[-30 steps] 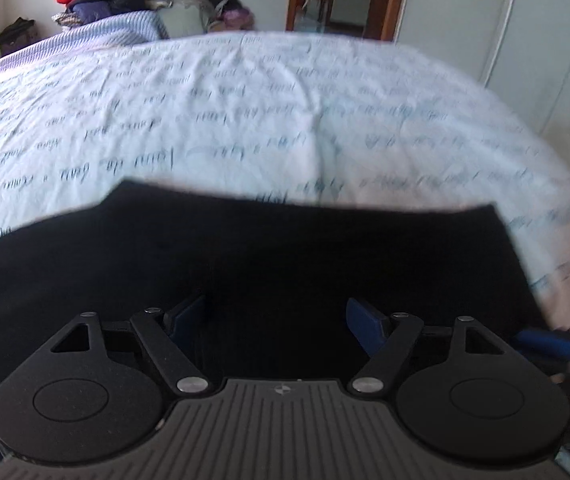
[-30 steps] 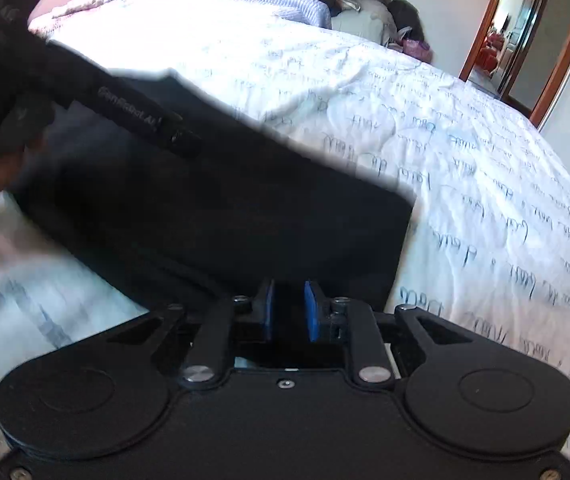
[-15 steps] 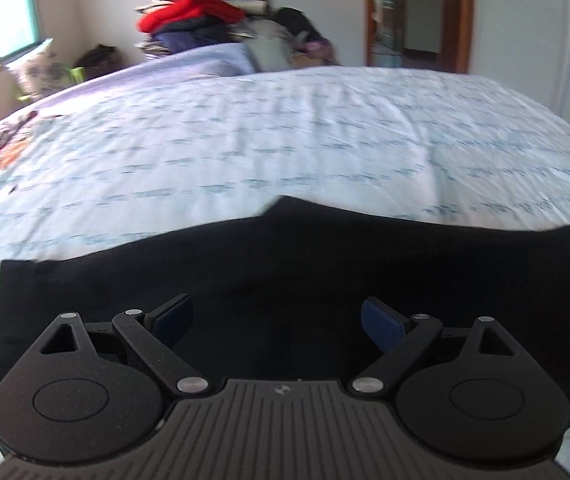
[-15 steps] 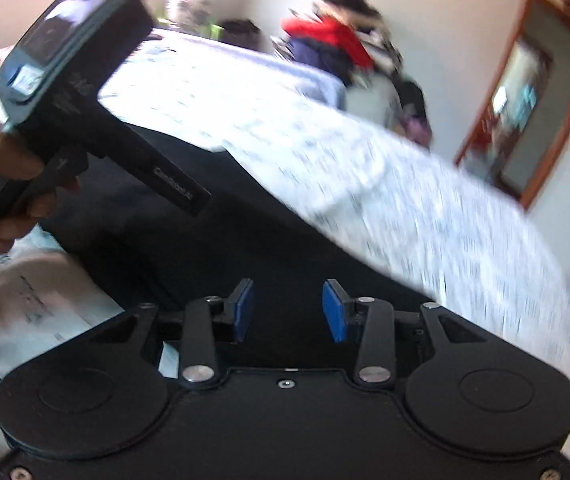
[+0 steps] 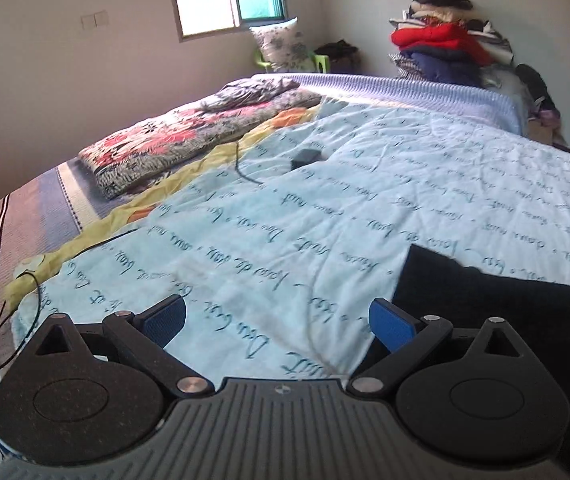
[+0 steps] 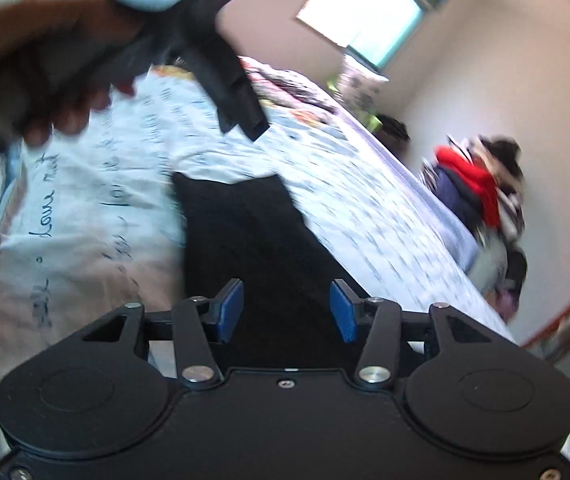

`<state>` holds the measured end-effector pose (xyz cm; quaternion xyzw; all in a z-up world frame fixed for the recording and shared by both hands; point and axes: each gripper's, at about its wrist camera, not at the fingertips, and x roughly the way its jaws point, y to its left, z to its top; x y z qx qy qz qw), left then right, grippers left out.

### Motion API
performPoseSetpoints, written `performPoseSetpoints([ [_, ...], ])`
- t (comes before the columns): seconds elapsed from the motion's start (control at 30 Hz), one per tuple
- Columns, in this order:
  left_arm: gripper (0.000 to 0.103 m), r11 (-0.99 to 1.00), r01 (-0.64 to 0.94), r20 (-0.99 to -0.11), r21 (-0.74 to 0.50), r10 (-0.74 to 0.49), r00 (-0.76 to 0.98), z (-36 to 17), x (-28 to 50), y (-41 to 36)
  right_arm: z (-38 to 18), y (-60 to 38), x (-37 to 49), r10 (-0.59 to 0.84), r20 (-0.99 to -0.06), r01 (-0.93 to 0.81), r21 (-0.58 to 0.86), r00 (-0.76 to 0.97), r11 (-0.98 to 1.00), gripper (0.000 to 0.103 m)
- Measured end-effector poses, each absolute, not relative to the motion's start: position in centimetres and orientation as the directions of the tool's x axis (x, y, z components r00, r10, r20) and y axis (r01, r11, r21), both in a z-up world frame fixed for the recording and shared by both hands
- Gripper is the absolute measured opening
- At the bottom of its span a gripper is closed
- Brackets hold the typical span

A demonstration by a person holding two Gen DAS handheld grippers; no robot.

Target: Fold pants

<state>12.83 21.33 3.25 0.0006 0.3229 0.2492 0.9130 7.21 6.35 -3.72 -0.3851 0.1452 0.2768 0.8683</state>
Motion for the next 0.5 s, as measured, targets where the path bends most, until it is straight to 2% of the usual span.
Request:
performPoseSetpoints([
  [0.23, 0.100, 0.912, -0.404, -0.673, 0.068, 0.341, 0.657, 1.7, 12.3, 24.3, -6.1, 11.7, 7.0, 0.359, -0.482, -0.599, -0.685, 0.800, 0.414, 0.048],
  [0.5, 0.100, 0.905, -0.425, -0.688, 0.031, 0.327, 0.648, 0.4, 12.3, 25.9, -7.9, 13.9, 7.5, 0.244, -0.455, -0.514, -0.796, 0.856, 0.320, 0.048],
])
